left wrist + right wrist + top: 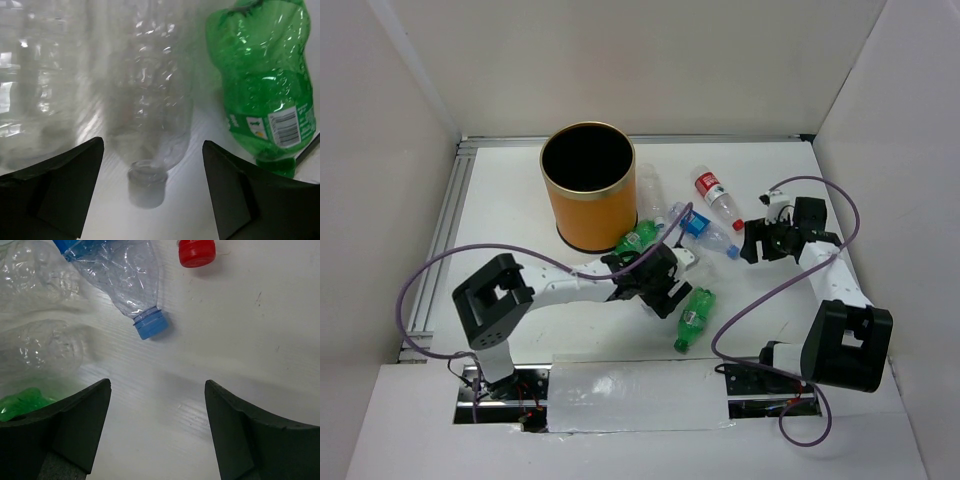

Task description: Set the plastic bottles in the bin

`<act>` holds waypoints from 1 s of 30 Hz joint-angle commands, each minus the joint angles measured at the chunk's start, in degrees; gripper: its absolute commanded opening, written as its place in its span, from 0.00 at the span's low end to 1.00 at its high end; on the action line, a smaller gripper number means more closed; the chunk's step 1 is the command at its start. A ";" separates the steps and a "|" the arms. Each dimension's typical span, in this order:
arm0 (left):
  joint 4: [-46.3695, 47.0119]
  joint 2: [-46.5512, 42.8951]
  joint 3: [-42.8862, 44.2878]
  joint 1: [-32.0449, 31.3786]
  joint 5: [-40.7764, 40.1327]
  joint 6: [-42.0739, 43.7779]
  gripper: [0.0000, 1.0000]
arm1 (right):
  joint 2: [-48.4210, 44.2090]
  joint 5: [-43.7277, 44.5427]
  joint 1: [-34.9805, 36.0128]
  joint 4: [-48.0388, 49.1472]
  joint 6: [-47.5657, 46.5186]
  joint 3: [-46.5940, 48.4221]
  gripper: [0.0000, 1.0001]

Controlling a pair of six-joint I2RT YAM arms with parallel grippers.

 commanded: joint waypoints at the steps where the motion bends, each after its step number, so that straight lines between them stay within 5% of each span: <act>1: 4.60 3.82 2.69 -2.02 -0.18 2.05 0.93 | 0.07 -3.10 -0.03 -1.48 -1.78 2.05 0.82; 6: 6.28 6.56 3.22 -2.03 1.05 2.05 0.87 | 0.07 -6.17 -0.03 -3.07 -3.98 2.58 0.84; 8: 6.81 8.13 3.75 -2.03 1.05 2.05 0.66 | 0.07 -7.58 -0.03 -4.21 -5.48 3.10 0.84; 10: 6.81 7.53 3.75 -2.03 1.58 2.05 0.35 | 0.07 -11.08 -0.03 -5.53 -8.02 3.72 0.75; 11: 6.02 5.61 4.45 -2.64 1.58 2.05 0.29 | 0.07 -12.41 -0.03 -6.75 -8.90 3.72 0.60; 13: 4.36 2.35 5.94 -3.26 -0.34 1.44 0.16 | -1.16 -16.09 -0.03 -7.46 -11.54 3.72 0.45; 16: 1.63 -4.84 10.42 -3.79 -3.50 1.43 0.15 | -3.36 -18.74 -0.03 -6.16 -12.16 2.15 0.36; 17: 1.62 -6.44 13.39 -3.79 -4.82 2.30 0.15 | -3.36 -18.75 -0.03 -5.19 -12.16 2.14 0.41; 18: 0.92 -7.67 15.16 -3.01 -6.23 2.31 0.15 | -4.06 -19.36 -0.03 -3.18 -12.16 1.36 0.65; 21: 0.30 -11.37 21.30 0.24 -10.62 3.89 0.15 | -4.06 -20.07 -0.03 0.42 -12.16 0.82 0.82; 30: 7.95 -14.64 26.69 19.99 -24.69 6.35 0.18 | 3.92 -19.46 1.28 6.86 -12.16 5.29 0.86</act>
